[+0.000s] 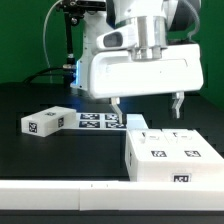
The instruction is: Assemble cabinet
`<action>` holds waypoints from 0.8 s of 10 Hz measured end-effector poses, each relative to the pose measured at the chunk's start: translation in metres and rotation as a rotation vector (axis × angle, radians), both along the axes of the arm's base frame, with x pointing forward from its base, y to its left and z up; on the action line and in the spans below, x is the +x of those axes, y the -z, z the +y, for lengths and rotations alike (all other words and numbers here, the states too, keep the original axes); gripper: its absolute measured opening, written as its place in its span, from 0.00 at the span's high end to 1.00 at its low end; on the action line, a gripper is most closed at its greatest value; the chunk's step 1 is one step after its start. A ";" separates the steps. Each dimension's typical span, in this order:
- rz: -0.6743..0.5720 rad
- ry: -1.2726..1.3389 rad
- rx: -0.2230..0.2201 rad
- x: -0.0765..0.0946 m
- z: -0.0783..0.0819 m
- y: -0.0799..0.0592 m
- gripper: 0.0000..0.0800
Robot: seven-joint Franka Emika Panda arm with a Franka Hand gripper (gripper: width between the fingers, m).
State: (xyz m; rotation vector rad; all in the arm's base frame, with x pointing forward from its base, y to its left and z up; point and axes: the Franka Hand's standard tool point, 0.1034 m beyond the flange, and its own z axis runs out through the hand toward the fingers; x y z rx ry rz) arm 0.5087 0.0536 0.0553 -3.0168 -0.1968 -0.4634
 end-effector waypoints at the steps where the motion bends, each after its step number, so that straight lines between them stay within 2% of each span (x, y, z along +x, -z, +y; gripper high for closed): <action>1: 0.004 -0.002 0.000 0.000 0.001 0.001 0.00; 4: -0.019 0.034 0.009 0.000 0.002 0.002 0.00; 6: -0.058 0.088 0.019 -0.009 0.012 0.017 0.00; 7: -0.146 0.096 0.014 -0.003 0.009 0.014 0.00; 8: -0.113 0.098 0.014 -0.014 0.008 0.031 0.00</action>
Offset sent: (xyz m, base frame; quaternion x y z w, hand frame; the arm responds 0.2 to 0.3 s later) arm 0.0000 0.0000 0.0000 0.0000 0.0000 0.0000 1.0000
